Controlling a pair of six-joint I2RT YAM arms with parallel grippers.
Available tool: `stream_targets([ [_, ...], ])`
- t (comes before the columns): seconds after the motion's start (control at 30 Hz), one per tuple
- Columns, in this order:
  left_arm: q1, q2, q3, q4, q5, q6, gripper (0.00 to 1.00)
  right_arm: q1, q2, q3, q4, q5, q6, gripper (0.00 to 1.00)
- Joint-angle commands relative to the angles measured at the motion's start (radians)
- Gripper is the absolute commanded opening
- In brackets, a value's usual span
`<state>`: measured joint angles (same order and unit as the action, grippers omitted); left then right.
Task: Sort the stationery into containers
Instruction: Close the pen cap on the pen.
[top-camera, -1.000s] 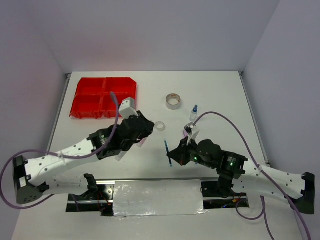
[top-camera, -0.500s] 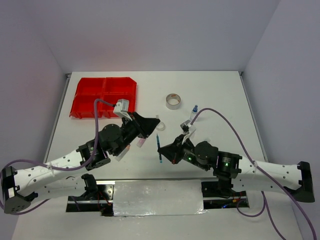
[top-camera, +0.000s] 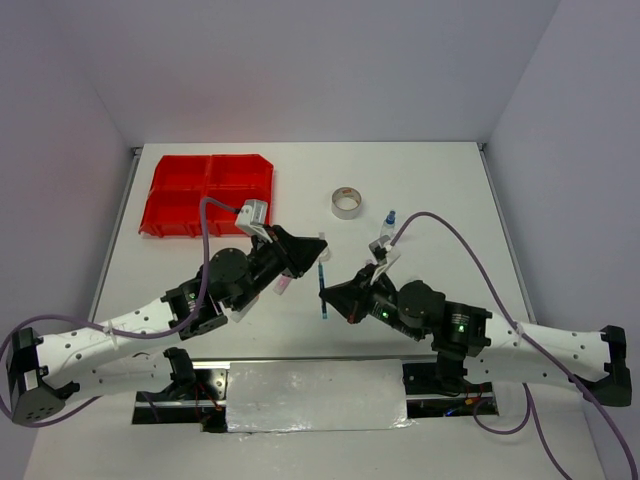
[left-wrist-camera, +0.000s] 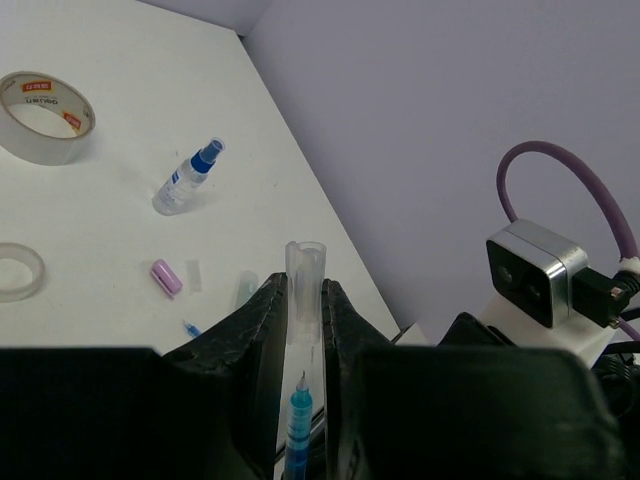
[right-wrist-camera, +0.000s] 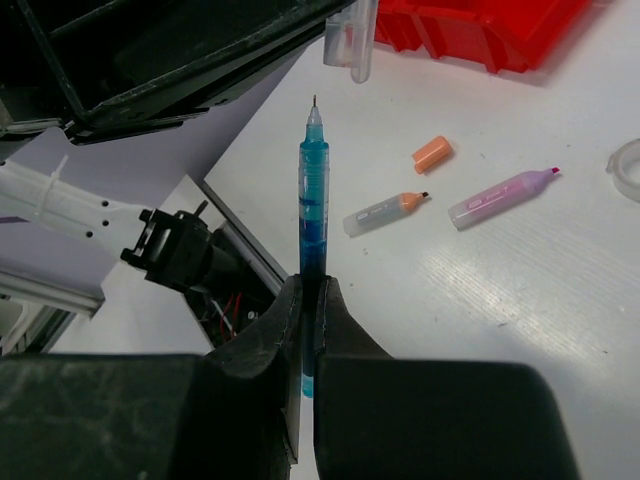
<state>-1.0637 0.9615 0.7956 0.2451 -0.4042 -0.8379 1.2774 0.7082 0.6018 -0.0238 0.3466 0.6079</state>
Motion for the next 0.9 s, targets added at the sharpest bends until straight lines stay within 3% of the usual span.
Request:
stream_targets([
  [0.0,-0.005,0.003,-0.002,0.083,0.024,0.031,0.00,0.008,-0.035,0.041,-0.008,0.048,-0.016,0.00],
  [0.87,-0.005,0.023,-0.013,0.118,0.064,0.037,0.00,0.007,-0.015,0.061,-0.065,0.115,0.001,0.00],
])
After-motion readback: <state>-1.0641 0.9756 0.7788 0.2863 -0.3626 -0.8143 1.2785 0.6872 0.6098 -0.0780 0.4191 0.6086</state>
